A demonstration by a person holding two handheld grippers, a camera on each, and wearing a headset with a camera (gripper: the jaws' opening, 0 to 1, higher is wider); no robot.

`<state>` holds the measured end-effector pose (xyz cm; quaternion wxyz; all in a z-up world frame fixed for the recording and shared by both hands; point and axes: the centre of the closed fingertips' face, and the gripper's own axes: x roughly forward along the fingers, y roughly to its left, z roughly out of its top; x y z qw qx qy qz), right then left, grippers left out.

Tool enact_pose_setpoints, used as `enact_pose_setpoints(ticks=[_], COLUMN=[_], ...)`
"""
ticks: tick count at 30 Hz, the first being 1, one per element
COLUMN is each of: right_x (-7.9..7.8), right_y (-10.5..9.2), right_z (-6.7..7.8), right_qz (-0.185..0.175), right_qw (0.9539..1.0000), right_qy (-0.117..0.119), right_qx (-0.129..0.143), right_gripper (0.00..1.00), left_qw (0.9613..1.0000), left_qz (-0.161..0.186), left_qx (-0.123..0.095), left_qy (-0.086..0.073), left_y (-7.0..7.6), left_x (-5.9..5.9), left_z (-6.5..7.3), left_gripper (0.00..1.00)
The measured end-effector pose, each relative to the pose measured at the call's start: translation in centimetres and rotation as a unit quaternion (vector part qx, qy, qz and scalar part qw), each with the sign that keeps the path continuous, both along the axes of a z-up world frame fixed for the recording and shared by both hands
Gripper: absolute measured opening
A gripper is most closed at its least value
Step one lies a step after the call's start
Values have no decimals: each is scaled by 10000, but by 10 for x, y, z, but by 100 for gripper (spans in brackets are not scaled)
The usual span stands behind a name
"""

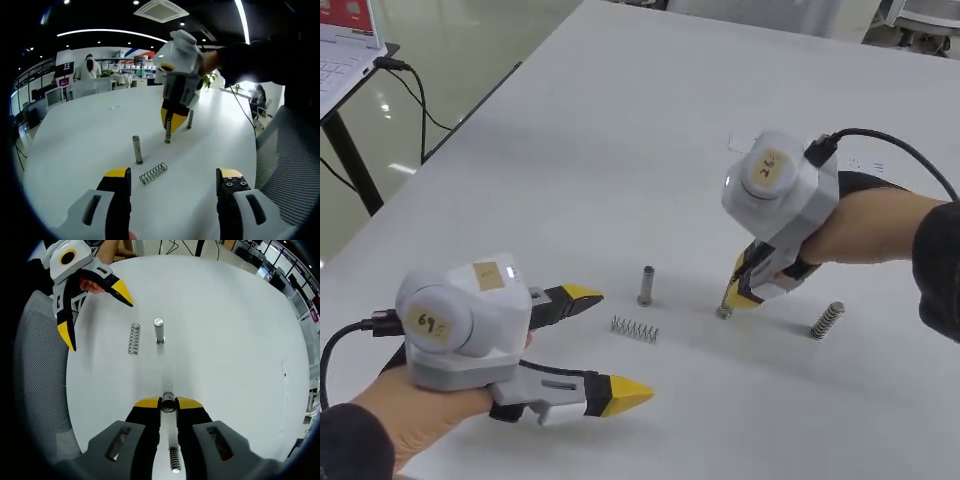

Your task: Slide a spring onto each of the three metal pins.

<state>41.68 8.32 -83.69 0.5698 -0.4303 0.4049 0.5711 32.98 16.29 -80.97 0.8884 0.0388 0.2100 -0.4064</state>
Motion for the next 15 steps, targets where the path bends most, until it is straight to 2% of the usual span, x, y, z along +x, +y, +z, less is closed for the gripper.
enact_pose_setpoints(ticks=[10,15], right_x=[-7,-7], right_y=[-3,-3], right_z=[-8,-8], right_qz=[-10,-24], right_qw=[9999,9999], right_qy=[84,96], right_qx=[-86,-71], right_gripper=[13,13], left_qw=[10000,10000], left_qz=[8,12], left_qx=[-8,-11], left_qy=[4,11], left_y=[0,1], left_x=[1,1], left_z=[0,0], left_gripper=[67,67])
